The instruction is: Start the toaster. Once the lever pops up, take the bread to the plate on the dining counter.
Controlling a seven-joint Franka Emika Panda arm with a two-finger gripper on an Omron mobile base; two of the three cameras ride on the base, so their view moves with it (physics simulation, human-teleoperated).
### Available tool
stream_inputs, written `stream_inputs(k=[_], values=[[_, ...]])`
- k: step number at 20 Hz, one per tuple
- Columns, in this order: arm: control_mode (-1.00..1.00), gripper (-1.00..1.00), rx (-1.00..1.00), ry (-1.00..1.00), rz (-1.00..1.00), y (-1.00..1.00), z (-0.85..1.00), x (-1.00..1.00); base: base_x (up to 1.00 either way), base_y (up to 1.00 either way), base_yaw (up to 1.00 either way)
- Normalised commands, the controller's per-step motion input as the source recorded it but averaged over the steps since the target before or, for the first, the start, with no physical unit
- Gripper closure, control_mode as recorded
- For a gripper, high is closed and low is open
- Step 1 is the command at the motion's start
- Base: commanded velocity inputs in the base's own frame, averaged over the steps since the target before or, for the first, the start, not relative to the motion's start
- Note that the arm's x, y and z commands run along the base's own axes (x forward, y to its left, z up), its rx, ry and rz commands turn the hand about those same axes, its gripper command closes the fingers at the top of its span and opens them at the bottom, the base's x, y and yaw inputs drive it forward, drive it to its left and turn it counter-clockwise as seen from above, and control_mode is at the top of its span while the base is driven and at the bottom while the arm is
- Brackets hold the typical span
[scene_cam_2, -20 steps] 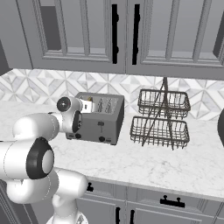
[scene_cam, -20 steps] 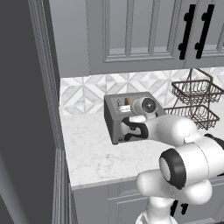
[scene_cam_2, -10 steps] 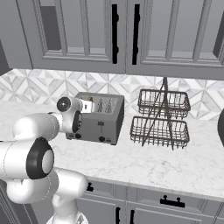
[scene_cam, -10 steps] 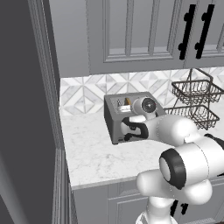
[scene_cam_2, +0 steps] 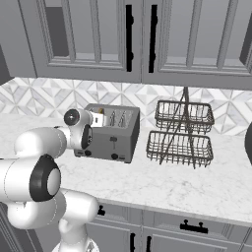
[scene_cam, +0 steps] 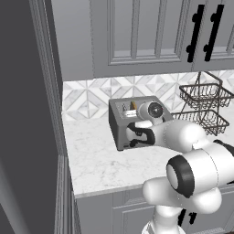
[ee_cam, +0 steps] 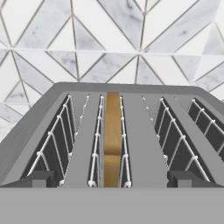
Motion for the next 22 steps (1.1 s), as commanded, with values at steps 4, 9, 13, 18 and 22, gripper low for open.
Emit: stream_inputs(k=[4,9,13,18,22], values=[[-1.00,-1.00,0.00,0.00,0.00,0.00,0.00,0.00,0.00,0.00,0.00],[-1.00,-1.00,0.00,0.00,0.00,0.00,0.00,0.00,0.00,0.00,0.00],[-1.00,-1.00,0.00,0.00,0.00,0.00,0.00,0.00,0.00,0.00,0.00],[-1.00,-1.00,0.00,0.00,0.00,0.00,0.00,0.00,0.00,0.00,0.00],[-1.00,-1.00,0.00,0.00,0.00,0.00,0.00,0.00,0.00,0.00,0.00]])
